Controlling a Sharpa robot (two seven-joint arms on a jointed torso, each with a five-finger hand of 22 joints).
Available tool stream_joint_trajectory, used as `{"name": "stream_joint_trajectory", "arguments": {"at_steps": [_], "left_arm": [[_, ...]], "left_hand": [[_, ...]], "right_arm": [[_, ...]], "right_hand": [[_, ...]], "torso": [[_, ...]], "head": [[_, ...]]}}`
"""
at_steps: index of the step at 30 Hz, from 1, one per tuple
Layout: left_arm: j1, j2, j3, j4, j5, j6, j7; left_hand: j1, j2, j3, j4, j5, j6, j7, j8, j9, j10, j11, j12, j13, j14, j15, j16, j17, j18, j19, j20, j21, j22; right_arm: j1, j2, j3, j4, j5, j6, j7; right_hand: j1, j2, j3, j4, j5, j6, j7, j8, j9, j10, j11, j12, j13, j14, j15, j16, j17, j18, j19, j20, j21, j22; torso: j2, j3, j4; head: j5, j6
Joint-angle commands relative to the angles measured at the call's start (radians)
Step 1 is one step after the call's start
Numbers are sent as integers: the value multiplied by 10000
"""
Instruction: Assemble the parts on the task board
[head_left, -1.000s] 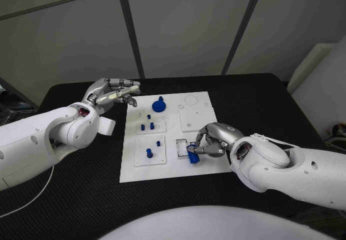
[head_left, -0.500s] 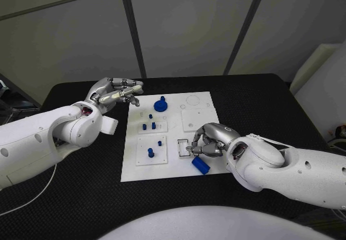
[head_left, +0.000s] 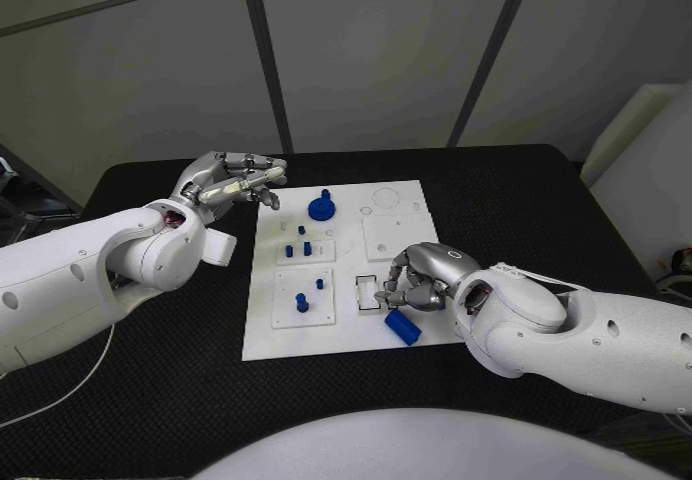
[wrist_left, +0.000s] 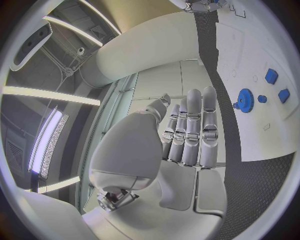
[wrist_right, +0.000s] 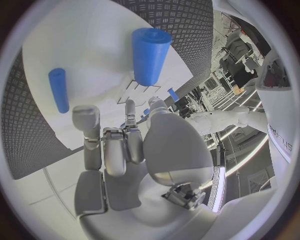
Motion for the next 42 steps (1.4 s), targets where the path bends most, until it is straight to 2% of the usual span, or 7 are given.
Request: {"name": "stream_joint_trajectory", "arguments": {"at_steps": [1,7,13,19,28,37,42], "left_arm": [[12,14,5,-14,21,119,71],[11,7,5,-49,21,120,68],[10,-41,4,-59,21,99,59],[11,-34,4,-78,21,103,48],[11,-1,4,-130,21,106,20],[12,17,3,-153,21,120,-27],[12,25,3,-160,21,92,-28]], "left_hand": [[-60,-30,-24,11,-13,-45,37,-14,-15,-71,22,35,12,-29,69,-51,-7,-46,75,29,-55,-9],[-60,-30,-24,11,-13,-45,37,-14,-15,-71,22,35,12,-29,69,-51,-7,-46,75,29,-55,-9],[-60,-30,-24,11,-13,-45,37,-14,-15,-71,22,35,12,-29,69,-51,-7,-46,75,29,-55,-9],[-60,-30,-24,11,-13,-45,37,-14,-15,-71,22,35,12,-29,69,-51,-7,-46,75,29,-55,-9],[-60,-30,-24,11,-13,-45,37,-14,-15,-71,22,35,12,-29,69,-51,-7,-46,75,29,-55,-9],[-20,-24,-15,-7,4,-45,33,-9,-14,-79,16,46,12,-34,63,-51,-7,-42,77,27,-61,-15],[47,-34,0,-51,12,-49,33,-6,-15,-85,13,56,11,-38,55,-51,-6,-38,81,21,-62,-16]], "right_arm": [[18,-71,4,135,-462,-694,303],[17,-458,3,457,-344,-571,555],[16,-1047,-1,771,-90,35,639],[13,-1426,-8,905,-37,1013,501],[7,-1526,-18,895,7,1821,471],[2,-1410,-24,848,12,1805,495],[-2,-1256,-30,750,5,1882,496]], "right_hand": [[-47,-30,-98,-8,-69,-32,-13,58,22,-5,-55,-48,925,951,-36,-40,2153,-187,64,-18,72,19],[-190,-148,-249,-6,-73,-148,12,11,33,-26,-37,-87,898,946,-25,-54,2131,-186,56,-10,65,12],[-508,-843,-485,32,-677,-1278,437,-701,-254,-298,325,-409,577,925,259,-103,2048,-189,-52,192,-36,-101],[-901,-1195,-452,54,-1257,-1290,519,-800,-353,-386,411,-495,507,900,351,-161,1951,-151,-128,316,-112,-194],[-1214,-1265,-448,57,-1544,-1114,483,-728,-365,-394,391,-497,522,895,342,-175,1934,-138,-151,329,-139,-221],[-1308,-1158,-375,43,-1476,-876,406,-581,-336,-351,330,-449,583,904,297,-158,1971,-145,-116,302,-94,-154],[-1256,-1020,-296,33,-1705,-652,312,-407,-291,-291,248,-387,661,918,232,-130,2027,-156,-78,248,-45,-82]], "torso": [[-14,6,1],[-26,-5,-14],[-38,-28,-50],[-87,-66,-100],[-108,-75,-98],[-91,-67,-100],[-79,-65,-103]], "head": [[-9,-2],[-12,-8],[-55,-13],[-104,-33],[-154,-66],[-118,-64],[-110,-87]]}}
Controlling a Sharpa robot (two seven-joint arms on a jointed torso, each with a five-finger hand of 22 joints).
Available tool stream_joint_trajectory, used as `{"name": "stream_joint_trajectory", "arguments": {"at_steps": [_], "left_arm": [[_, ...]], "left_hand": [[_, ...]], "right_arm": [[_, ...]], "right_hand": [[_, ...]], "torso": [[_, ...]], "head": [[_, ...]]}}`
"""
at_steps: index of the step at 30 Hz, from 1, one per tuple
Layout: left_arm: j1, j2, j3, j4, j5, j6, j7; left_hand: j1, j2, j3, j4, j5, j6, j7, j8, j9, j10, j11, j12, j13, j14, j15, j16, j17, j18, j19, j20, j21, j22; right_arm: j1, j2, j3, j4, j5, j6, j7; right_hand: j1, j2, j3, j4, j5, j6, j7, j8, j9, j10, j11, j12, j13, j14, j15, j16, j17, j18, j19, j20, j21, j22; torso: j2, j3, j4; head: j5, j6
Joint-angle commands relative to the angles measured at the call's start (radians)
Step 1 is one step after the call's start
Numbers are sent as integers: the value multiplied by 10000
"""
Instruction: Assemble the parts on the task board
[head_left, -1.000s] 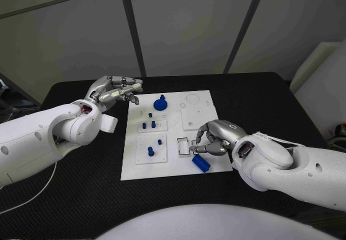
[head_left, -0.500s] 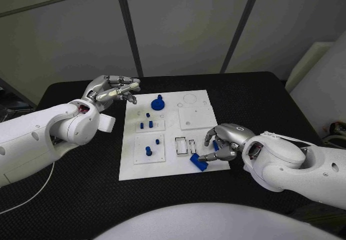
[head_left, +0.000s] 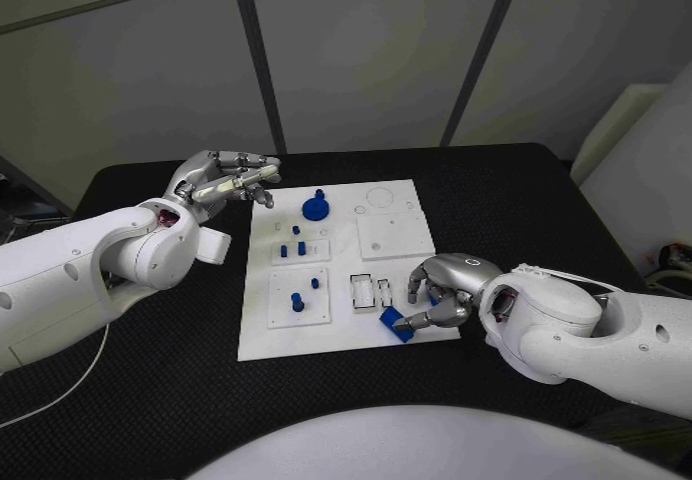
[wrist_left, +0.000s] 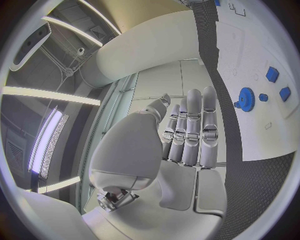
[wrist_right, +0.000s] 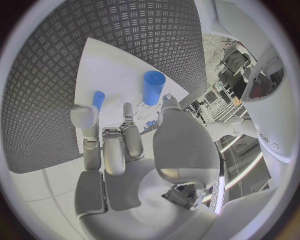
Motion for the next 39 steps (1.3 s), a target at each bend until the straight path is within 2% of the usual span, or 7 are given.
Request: {"name": "stream_joint_trajectory", "arguments": {"at_steps": [1,6,10,19,26,31,39], "left_arm": [[12,12,4,0,20,71,17],[12,12,4,26,19,27,38],[11,19,4,38,19,28,52],[11,4,4,30,18,38,64],[11,-11,4,22,18,40,68],[11,-14,4,20,18,41,70],[10,-4,4,6,18,49,71]], "left_hand": [[53,-36,2,-55,13,-49,33,-5,-16,-86,13,57,11,-38,55,-51,-6,-38,81,21,-62,-10],[61,-36,4,-60,14,-49,33,-5,-16,-86,13,59,10,-39,54,-51,-6,-38,82,20,-62,-10],[61,-36,4,-60,14,-49,33,-5,-16,-86,13,59,10,-39,54,-51,-6,-38,82,20,-62,-10],[67,-35,6,-64,14,-48,35,-3,-16,-87,14,61,10,-39,54,-51,-6,-38,83,19,-62,-10],[67,-35,6,-64,14,-48,35,-3,-16,-87,14,61,10,-39,54,-51,-6,-38,83,19,-62,-10],[67,-35,6,-64,14,-48,35,-3,-16,-87,14,61,10,-39,54,-51,-6,-38,83,19,-62,-10],[67,-35,6,-64,14,-48,35,-3,-16,-87,14,61,10,-39,54,-51,-6,-38,83,19,-62,-10]], "right_arm": [[5,85,-8,-69,12,264,53],[-9,249,-30,-208,-6,414,31],[-16,353,-48,-287,-19,444,27],[-22,476,-63,-345,-100,548,46],[-23,516,-68,-340,-111,770,111],[-23,538,-70,-393,-125,1003,116],[-22,656,-71,-570,-519,1164,143]], "right_hand": [[29,151,84,6,-239,128,-33,131,29,62,-93,124,707,910,-94,43,2066,-165,87,-60,65,97],[136,388,179,-17,-1018,226,-107,305,67,125,-162,190,796,929,-157,86,2148,-189,145,-125,146,216],[189,472,195,-27,-1261,234,-124,368,79,133,-177,194,809,931,-168,90,2156,-193,156,-141,161,238],[297,576,226,-48,-1350,269,-143,439,97,136,-193,193,816,932,-182,92,2163,-193,152,-151,157,235],[439,807,212,-119,-1674,296,-173,550,122,152,-219,205,842,934,-204,94,2170,-197,160,-173,170,262],[706,1038,154,-405,-2121,346,-211,668,150,173,-253,216,871,935,-234,97,2180,-204,177,-200,189,300],[1280,1316,139,-976,-1855,381,-226,723,139,202,-271,227,905,935,-252,93,2180,-210,187,-221,201,333]], "torso": [[11,6,0],[6,-2,8],[5,2,6],[-5,-1,13],[-8,-1,8],[-7,-3,13],[-15,-3,21]], "head": [[-7,-27],[-25,-84],[-11,-113],[-9,-146],[6,-146],[2,-146],[-2,-146]]}}
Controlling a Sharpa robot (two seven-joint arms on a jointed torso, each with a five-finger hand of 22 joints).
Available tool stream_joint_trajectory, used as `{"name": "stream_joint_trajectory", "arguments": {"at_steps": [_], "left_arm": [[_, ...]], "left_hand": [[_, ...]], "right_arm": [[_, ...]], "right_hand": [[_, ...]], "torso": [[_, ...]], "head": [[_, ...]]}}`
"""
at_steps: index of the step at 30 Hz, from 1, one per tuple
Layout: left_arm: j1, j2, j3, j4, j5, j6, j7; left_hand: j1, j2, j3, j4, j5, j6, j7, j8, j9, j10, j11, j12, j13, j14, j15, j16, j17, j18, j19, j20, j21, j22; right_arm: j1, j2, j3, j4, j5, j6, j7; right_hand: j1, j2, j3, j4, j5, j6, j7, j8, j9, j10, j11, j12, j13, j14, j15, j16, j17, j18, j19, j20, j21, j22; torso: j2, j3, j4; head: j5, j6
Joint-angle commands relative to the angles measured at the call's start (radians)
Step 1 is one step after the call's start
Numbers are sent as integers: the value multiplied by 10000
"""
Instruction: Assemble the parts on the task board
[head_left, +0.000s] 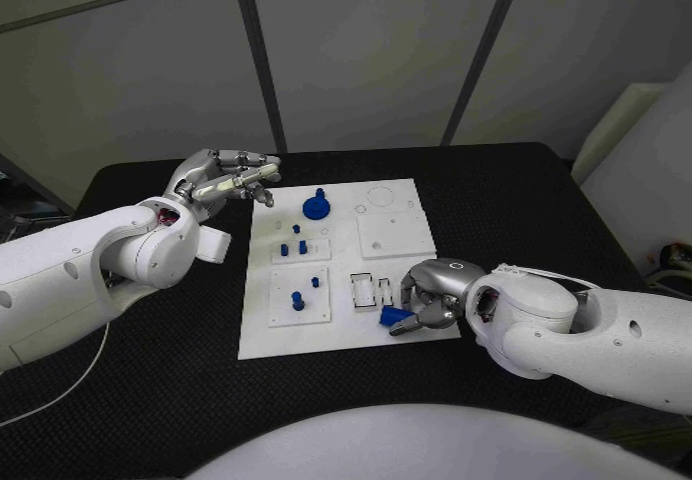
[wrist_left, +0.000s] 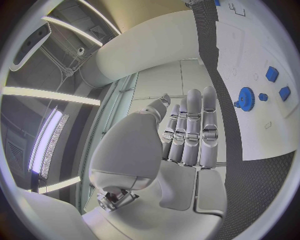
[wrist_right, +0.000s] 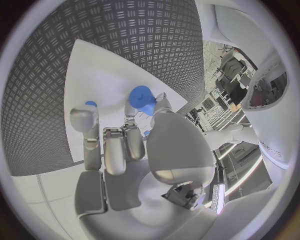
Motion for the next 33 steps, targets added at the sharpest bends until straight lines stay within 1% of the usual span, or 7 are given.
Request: {"name": "stream_joint_trajectory", "arguments": {"at_steps": [1,8,10,14,16,27,33], "left_arm": [[11,2,5,2,19,57,73],[10,-13,5,12,19,53,73],[10,-17,5,9,19,51,73],[10,-14,5,-1,19,48,74],[9,-9,5,-8,19,47,74],[1,30,5,-62,19,40,72],[-3,42,5,-65,19,50,67]], "left_hand": [[68,-35,6,-64,14,-49,36,-3,-16,-87,14,61,10,-39,54,-51,-6,-37,83,19,-62,-13],[68,-35,6,-64,14,-49,36,-3,-16,-87,14,61,10,-39,54,-51,-6,-37,83,19,-62,-13],[68,-35,6,-64,14,-49,36,-3,-16,-87,14,61,10,-39,54,-51,-6,-37,83,19,-62,-13],[68,-35,6,-64,14,-49,36,-3,-16,-87,14,61,10,-39,54,-51,-6,-37,83,19,-62,-13],[68,-35,6,-64,14,-49,36,-3,-16,-87,14,61,10,-39,54,-51,-6,-37,83,19,-62,-13],[68,-35,6,-64,14,-49,36,-3,-16,-87,14,61,10,-39,54,-51,-6,-37,83,19,-62,-13],[68,-35,6,-64,14,-49,36,-3,-16,-87,14,61,10,-39,54,-51,-6,-37,83,19,-62,-13]], "right_arm": [[-10,59,-24,-114,-414,348,57],[-10,129,-24,-170,-640,239,133],[-10,101,-24,-147,-664,114,212],[-9,-19,-24,-45,-483,-111,508],[-8,-108,-23,36,-158,-180,720],[15,-635,-7,633,1325,-716,1620],[97,-759,11,786,1677,-1575,1591]], "right_hand": [[195,80,-11,-116,44,67,-10,42,-30,-9,-57,65,910,971,-68,60,2188,-47,6,-40,46,17],[633,357,37,-491,487,115,-14,48,-60,16,-63,81,943,972,-76,60,2193,-49,13,-44,55,42],[776,474,72,-584,904,186,-46,50,-75,47,-88,111,980,979,-95,76,2220,-57,40,-54,94,100],[1074,684,152,-714,2284,411,-147,-77,-170,139,-188,196,1086,996,-175,116,2290,-74,116,-127,199,249],[1230,804,256,-757,2619,487,-193,-171,-224,160,-228,209,1110,1000,-206,125,2307,-84,134,-148,229,291],[1574,996,721,-824,2830,750,-284,-446,-344,232,-314,270,1204,1010,-277,150,2351,-104,183,-217,309,405],[1599,940,988,-778,3215,916,-317,-603,-386,234,-347,245,1202,1011,-308,151,2354,-112,212,-251,353,468]], "torso": [[3,0,8],[8,-6,6],[3,-4,-4],[7,2,-10],[3,2,-5],[15,2,9],[19,-6,3]], "head": [[-7,2],[40,2],[54,2],[60,2],[56,2],[23,3],[27,18]]}}
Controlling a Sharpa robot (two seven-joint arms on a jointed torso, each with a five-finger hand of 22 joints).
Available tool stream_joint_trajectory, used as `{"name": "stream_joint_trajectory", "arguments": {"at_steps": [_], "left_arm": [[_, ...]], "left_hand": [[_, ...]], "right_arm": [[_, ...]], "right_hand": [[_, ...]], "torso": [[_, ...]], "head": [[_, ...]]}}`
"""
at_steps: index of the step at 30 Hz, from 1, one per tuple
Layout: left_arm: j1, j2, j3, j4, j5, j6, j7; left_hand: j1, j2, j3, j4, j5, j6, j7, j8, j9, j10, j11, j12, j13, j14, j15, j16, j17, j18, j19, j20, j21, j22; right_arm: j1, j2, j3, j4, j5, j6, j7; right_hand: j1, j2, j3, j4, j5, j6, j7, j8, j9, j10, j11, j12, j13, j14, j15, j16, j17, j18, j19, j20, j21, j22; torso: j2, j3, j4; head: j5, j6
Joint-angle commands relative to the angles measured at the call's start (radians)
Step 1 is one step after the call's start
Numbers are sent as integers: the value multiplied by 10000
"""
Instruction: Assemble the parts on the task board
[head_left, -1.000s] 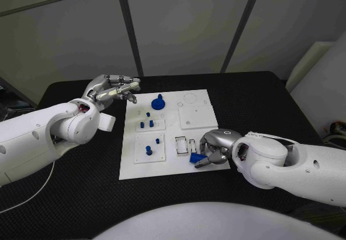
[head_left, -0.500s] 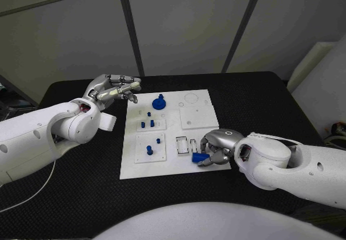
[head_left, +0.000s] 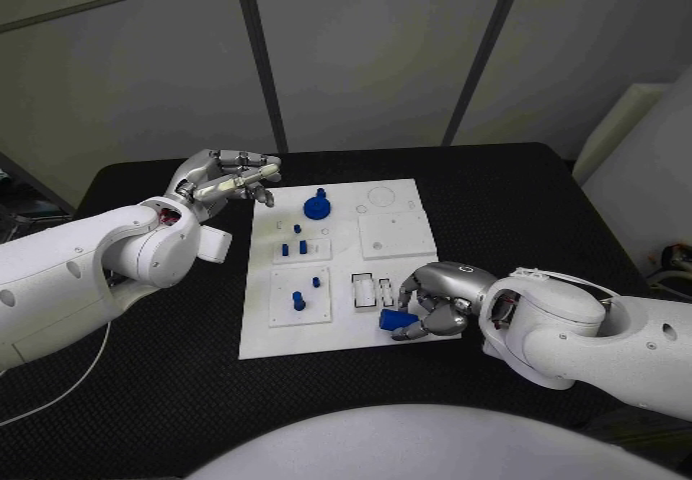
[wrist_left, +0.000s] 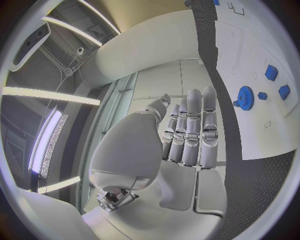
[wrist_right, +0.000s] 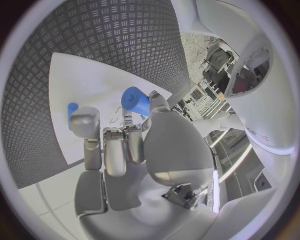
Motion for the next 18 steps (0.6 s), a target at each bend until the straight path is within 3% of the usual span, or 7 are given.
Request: {"name": "stream_joint_trajectory", "arguments": {"at_steps": [1,8,13,18], "left_arm": [[8,14,5,8,19,52,66],[6,21,5,20,19,60,66],[6,59,5,36,19,75,66],[6,88,5,31,19,83,54]], "left_hand": [[68,-35,6,-64,14,-48,36,-3,-16,-87,14,61,10,-39,54,-51,-6,-38,83,19,-62,-15],[68,-35,6,-64,14,-48,36,-3,-16,-87,14,61,10,-39,54,-51,-6,-38,83,19,-62,-15],[68,-35,6,-64,14,-48,36,-3,-16,-87,14,61,10,-39,54,-51,-6,-38,83,19,-62,-15],[62,-23,5,-54,14,-50,43,0,-17,-93,21,68,8,-41,58,-51,-6,-40,86,20,-64,-16]], "right_arm": [[70,-17,16,34,578,-1010,255],[159,287,26,-170,599,-1564,-129],[247,811,29,-603,616,-1462,-390],[326,1344,33,-1023,602,-1226,-681]], "right_hand": [[880,729,338,-137,254,603,-501,-84,-8,106,-113,3,1195,991,-77,38,2350,-119,34,-75,48,26],[561,540,469,134,342,747,-498,-198,-13,126,-109,0,1210,993,-72,41,2356,-126,39,-77,60,49],[48,465,510,648,368,900,-509,-284,4,123,-112,-37,1187,987,-69,24,2329,-123,31,-71,51,44],[-280,307,492,1056,453,1086,-541,-324,49,122,-136,-69,1170,983,-88,14,2313,-115,17,-83,31,24]], "torso": [[9,-7,7],[4,-4,0],[16,-7,47],[3,2,19]], "head": [[-6,18],[45,78],[41,120],[97,145]]}}
